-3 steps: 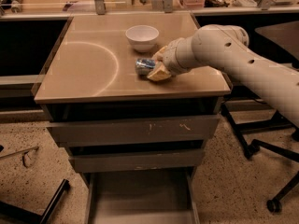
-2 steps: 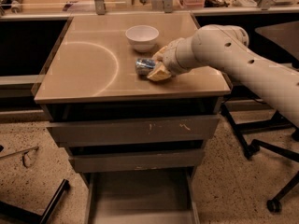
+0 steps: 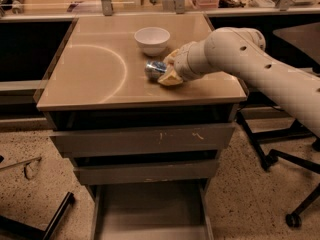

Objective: Pick redbull can from bottom drawer and place on counter

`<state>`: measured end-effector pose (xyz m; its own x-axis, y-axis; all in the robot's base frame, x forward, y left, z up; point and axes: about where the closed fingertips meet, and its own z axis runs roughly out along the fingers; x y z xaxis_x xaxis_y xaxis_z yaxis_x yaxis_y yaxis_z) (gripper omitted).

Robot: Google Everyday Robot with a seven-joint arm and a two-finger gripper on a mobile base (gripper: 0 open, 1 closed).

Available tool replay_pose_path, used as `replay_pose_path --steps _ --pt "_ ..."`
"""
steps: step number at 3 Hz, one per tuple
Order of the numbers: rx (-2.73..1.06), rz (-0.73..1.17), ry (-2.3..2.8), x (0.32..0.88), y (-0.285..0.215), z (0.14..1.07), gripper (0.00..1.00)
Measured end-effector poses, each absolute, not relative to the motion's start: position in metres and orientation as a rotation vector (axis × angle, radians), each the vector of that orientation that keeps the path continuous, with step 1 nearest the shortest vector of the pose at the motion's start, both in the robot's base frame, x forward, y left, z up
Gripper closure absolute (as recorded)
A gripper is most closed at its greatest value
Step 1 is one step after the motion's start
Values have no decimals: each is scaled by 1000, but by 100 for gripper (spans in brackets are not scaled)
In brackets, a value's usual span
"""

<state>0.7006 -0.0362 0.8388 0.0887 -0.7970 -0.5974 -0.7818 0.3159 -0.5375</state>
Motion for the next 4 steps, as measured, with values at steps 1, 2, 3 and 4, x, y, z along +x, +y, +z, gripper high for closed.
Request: replay_pose_path --steps 1,2,3,4 --pt "-1446 -21 1669 701 -36 839 12" --pt "-1446 -21 1669 701 -36 839 0" --pt "-1446 -21 1669 701 -36 839 0" --pt "-1446 -21 1669 702 -35 842 0"
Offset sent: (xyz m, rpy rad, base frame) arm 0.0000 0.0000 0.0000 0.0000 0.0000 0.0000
